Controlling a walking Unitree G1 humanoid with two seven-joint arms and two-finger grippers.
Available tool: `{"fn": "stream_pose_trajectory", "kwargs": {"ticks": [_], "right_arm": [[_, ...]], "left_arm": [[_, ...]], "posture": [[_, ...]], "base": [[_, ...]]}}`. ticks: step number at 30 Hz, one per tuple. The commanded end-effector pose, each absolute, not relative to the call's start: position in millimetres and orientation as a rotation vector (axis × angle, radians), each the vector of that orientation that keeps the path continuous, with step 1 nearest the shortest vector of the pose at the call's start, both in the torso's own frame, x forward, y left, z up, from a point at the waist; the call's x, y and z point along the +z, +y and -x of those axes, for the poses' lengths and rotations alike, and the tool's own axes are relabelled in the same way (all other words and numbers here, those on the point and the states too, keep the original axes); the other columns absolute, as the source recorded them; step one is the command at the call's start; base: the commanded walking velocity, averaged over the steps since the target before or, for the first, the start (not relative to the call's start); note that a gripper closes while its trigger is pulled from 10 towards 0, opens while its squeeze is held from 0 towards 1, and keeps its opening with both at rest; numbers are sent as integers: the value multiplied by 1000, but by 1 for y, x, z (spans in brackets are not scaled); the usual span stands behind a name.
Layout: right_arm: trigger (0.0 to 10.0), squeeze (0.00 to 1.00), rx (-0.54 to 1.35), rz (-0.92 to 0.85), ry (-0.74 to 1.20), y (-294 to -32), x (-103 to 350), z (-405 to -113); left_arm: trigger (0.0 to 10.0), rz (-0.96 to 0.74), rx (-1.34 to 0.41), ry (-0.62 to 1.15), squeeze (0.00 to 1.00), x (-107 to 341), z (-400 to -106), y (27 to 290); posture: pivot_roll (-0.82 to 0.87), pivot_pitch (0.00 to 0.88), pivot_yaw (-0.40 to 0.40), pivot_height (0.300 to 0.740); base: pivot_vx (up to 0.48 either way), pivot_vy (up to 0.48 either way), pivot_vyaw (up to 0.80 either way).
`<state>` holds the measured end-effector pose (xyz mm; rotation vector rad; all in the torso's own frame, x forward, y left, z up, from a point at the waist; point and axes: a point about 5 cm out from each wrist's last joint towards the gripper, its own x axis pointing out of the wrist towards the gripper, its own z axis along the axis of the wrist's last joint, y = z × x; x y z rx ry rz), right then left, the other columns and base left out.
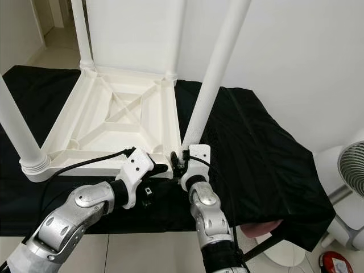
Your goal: Building children table
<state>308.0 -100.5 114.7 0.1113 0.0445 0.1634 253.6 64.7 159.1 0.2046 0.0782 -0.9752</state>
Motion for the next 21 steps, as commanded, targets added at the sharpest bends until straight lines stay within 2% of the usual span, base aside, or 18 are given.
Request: {"fn": "stream_pose_trajectory", "kwargs": {"ticks": [1,8,10,11,12,13,14,16,21], "right_arm": [[10000,1000,141,-97,50,-110,114,-306],[10000,1000,147,-90,33,-113,116,-305],[10000,1000,154,-69,21,-117,116,-301],[10000,384,159,-63,17,-119,116,-299],[10000,384,159,-63,17,-119,116,-299],[10000,0,156,-51,12,-121,116,-297],[10000,0,156,-51,12,-121,116,-297],[10000,0,149,-38,5,-123,117,-295],[10000,0,139,-21,-1,-123,118,-295]], "left_arm": [[10000,-223,-964,65,0,161,-257,67],[10000,-231,-947,67,0,161,-259,71],[10000,-249,-879,78,0,161,-268,81],[10000,-258,-839,87,0,161,-272,87],[10000,-258,-839,87,0,161,-272,87],[10000,-263,-782,91,0,161,-279,93],[10000,-263,-782,91,0,161,-279,93],[10000,-230,-612,112,0,162,-296,107],[10000,-210,-461,158,0,153,-307,113]], "posture": [[20,0,-146,740],[20,0,-147,740],[19,0,-146,740],[19,0,-146,740],[19,0,-146,740],[16,0,-144,740],[16,0,-144,740],[12,0,-142,740],[-1,0,-135,740]], "base": [[0,0,0],[0,0,0],[0,0,0],[0,0,0],[0,0,0],[0,0,0],[0,0,0],[0,0,0],[0,0,0]]}}
